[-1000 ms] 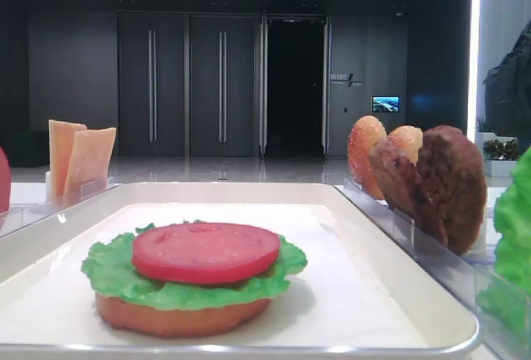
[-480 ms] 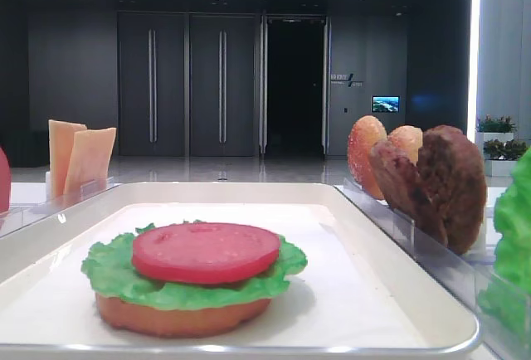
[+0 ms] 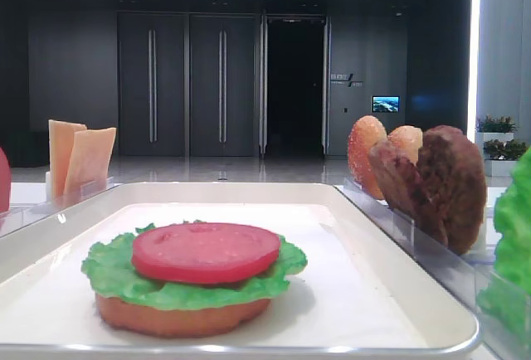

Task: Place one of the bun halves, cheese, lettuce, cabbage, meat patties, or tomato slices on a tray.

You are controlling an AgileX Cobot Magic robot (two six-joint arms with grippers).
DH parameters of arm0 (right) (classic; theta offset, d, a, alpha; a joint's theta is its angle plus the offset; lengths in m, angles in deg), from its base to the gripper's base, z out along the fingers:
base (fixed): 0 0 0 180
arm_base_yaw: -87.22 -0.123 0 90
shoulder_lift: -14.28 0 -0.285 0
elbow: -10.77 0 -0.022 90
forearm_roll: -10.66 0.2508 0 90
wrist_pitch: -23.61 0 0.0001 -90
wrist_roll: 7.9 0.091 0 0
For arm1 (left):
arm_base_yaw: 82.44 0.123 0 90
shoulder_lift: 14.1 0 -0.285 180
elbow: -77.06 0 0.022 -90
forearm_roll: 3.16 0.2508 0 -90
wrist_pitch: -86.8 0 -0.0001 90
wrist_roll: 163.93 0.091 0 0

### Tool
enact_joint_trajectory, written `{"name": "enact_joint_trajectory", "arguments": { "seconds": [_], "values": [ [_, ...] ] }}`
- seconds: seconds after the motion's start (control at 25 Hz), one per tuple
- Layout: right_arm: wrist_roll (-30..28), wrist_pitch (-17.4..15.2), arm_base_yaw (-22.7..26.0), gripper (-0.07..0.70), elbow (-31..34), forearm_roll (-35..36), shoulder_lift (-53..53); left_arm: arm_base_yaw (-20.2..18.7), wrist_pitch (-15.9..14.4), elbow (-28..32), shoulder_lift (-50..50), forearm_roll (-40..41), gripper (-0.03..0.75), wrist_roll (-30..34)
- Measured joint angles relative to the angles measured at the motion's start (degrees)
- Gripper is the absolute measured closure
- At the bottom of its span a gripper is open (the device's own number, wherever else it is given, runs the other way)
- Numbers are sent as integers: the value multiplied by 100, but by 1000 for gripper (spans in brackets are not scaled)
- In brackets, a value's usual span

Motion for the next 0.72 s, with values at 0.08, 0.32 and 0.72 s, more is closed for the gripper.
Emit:
{"name": "enact_joint_trajectory", "arguments": {
  "seconds": [0.08, 0.32, 0.72],
  "values": [
    [0, 0, 0, 160, 0, 0, 0, 14, 0, 0, 0, 0, 197, 0],
    [0, 0, 0, 160, 0, 0, 0, 303, 0, 0, 0, 0, 309, 0],
    [0, 0, 0, 160, 0, 0, 0, 336, 0, 0, 0, 0, 498, 0]
  ]
}}
